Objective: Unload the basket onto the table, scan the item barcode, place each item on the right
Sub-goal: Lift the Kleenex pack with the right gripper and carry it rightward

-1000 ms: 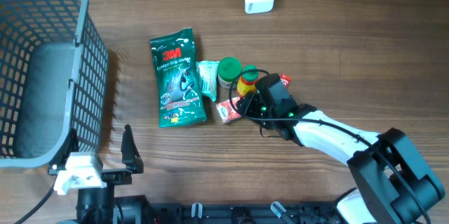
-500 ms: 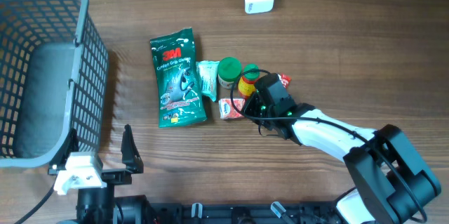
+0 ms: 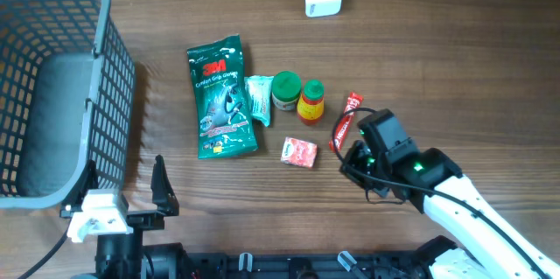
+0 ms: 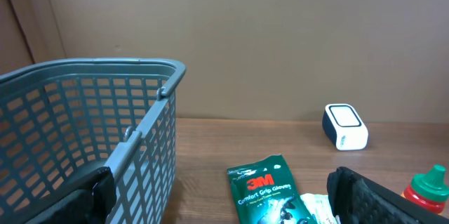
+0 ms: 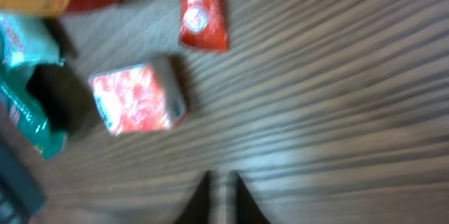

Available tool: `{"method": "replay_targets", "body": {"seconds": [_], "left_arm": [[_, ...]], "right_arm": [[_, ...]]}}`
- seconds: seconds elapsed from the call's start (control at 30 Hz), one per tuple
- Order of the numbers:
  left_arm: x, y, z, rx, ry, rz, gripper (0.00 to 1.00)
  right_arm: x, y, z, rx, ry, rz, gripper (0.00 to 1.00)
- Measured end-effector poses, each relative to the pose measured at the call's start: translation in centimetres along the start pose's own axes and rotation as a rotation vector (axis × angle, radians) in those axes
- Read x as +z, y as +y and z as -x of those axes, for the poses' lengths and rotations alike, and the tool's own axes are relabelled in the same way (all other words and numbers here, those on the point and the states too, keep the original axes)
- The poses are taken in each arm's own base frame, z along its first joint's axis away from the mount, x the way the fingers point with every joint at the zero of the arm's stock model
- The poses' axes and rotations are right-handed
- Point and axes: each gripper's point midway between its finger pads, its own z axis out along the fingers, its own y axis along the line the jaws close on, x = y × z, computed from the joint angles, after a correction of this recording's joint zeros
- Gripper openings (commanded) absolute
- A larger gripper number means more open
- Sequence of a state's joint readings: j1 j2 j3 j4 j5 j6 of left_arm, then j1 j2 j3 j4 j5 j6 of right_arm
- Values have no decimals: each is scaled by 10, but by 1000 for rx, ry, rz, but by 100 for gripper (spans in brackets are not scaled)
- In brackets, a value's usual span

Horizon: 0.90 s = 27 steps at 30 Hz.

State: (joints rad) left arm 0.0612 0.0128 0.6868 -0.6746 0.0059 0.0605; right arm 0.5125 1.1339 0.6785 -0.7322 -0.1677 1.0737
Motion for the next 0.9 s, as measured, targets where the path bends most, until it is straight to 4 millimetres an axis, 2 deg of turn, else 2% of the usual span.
{"method": "replay_targets", "body": {"seconds": [0.07,0.17,0.3,0.37,0.5,0.53,0.6,0.9], "left_arm": [[0,0,0,0,0,0,100],[0,0,0,0,0,0,100],[0,0,0,0,-1,0,100],[0,0,0,0,0,0,100],[0,0,0,0,-1,0,100],[0,0,0,-1,0,0,100],[0,0,0,-3,0,0,100],[0,0,0,-3,0,0,100]], "right_arm": [[0,7,7,-60,-32,27,48],[4,32,16,-164,-76,111,47],[32,52,18,-216,-31,163,38],[67,47,7,-219,73,140,37],[90,38,-4,-207,160,116,38],[92,37,-6,-205,171,116,41],[92,40,-8,-208,182,131,57],[90,60,-2,-242,156,217,56]]}}
